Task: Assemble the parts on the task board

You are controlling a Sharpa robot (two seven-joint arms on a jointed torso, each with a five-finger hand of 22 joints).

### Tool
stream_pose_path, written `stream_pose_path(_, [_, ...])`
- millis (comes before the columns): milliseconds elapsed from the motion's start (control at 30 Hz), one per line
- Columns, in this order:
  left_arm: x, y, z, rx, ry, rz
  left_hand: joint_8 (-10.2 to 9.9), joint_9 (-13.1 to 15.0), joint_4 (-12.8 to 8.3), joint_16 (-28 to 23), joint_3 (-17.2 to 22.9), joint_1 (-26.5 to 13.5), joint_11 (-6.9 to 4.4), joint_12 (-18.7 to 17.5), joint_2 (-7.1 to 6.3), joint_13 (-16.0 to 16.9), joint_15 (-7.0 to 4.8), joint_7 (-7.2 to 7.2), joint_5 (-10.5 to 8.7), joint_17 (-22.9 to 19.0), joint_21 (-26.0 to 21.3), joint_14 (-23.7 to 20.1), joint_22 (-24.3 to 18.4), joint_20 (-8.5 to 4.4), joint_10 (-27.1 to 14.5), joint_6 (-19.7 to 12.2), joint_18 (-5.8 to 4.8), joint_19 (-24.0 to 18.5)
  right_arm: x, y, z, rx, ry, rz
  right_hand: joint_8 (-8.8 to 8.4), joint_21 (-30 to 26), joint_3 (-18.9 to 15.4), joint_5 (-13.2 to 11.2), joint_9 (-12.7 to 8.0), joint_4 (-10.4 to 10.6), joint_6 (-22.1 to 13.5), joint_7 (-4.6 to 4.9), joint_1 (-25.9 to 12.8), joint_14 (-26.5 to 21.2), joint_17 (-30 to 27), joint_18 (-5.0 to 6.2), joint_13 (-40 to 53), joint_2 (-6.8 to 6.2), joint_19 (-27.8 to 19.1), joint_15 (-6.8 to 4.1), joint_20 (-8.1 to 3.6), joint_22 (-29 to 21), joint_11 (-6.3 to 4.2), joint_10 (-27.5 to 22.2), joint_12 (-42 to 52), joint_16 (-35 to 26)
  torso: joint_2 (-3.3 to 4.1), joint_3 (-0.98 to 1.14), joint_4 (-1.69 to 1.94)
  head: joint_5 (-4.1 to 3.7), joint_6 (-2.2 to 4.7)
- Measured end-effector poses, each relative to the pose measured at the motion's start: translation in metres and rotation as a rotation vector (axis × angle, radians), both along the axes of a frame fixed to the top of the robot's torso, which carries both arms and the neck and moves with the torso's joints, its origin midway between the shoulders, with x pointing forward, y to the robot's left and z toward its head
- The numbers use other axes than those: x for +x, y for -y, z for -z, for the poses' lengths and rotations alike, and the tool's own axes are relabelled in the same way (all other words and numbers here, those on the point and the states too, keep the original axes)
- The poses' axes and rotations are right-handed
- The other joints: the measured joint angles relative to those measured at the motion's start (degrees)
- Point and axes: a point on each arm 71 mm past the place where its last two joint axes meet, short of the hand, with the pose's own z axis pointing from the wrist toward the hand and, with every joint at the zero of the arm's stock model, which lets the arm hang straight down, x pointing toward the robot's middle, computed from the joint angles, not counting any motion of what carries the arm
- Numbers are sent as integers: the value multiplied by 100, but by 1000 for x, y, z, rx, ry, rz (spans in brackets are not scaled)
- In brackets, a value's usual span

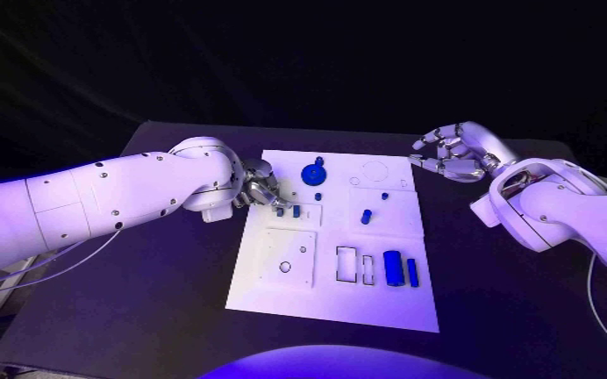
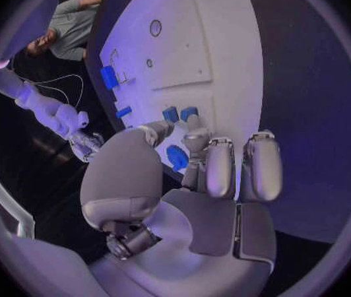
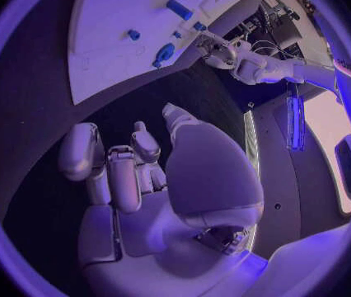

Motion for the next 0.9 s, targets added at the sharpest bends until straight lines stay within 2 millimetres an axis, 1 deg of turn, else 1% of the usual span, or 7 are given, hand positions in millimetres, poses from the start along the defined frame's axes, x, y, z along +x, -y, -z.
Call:
stream_pose_path(133, [1,-2,2,4,-2,-5,-23,-6,0,0,0,0,0,0,0,-2,0,0,0,0,0,0,-8,0,0,0,0,0,0,0,0,0,0,0,0,0,-17,0,5,17,0,0,0,-21,0,0,0,0,0,-21,0,0,0,0,0,0,2,1,-2,1,-9])
stream_pose_path(367, [2,-3,4,10,-8,-8,-23,-20,-15,0,-15,47,0,0,1,-14,0,0,0,0,0,0,-17,0,0,0,0,0,0,0,0,0,0,1,0,0,-17,0,6,17,0,0,0,-21,0,0,0,0,0,-21,0,0,0,0,0,0,5,1,-2,-4,-21])
stream_pose_path(433, [2,-4,4,11,-10,-8,-54,-21,-15,0,-15,47,0,0,1,-14,0,0,0,0,0,0,-17,0,0,0,-1,0,0,0,0,0,0,1,0,0,-17,0,6,17,0,0,0,-21,0,0,0,0,0,-21,0,0,0,0,0,0,5,1,-2,-7,-24])
stream_pose_path(467, [2,-4,5,12,-11,-7,-56,-27,-15,0,-15,87,1,0,21,-14,0,0,0,0,0,0,-16,0,-4,0,-1,0,0,0,0,0,0,1,0,0,-17,0,6,17,0,0,0,-21,0,0,0,0,0,-21,0,0,0,0,0,0,5,1,-2,-7,-25])
stream_pose_path(633, [2,-4,5,14,-15,-4,-56,-41,-15,0,-15,204,0,0,36,-11,0,0,0,0,0,0,-17,0,-41,0,0,0,0,0,0,0,-1,1,0,0,-17,0,6,17,0,0,0,-21,0,0,0,0,0,-21,0,0,0,0,0,0,5,1,-2,-8,-32])
stream_pose_path(800, [2,-2,6,14,-16,0,-90,-60,-15,0,-15,419,0,0,20,-11,0,0,0,0,0,0,-13,0,-41,0,0,1,0,0,1,0,-1,1,0,0,-17,0,5,17,0,0,0,-21,-1,0,0,0,0,-21,0,0,0,0,0,0,3,1,-1,-7,-37])
stream_pose_path(900, [2,-1,6,14,-17,2,-89,-66,-15,0,-15,447,0,0,24,-11,0,0,0,0,0,0,-14,0,-41,0,0,1,0,0,1,0,-1,1,0,0,-17,0,5,16,0,0,0,-21,4,0,1,0,0,-21,0,0,0,0,0,0,3,1,-1,-5,-38])
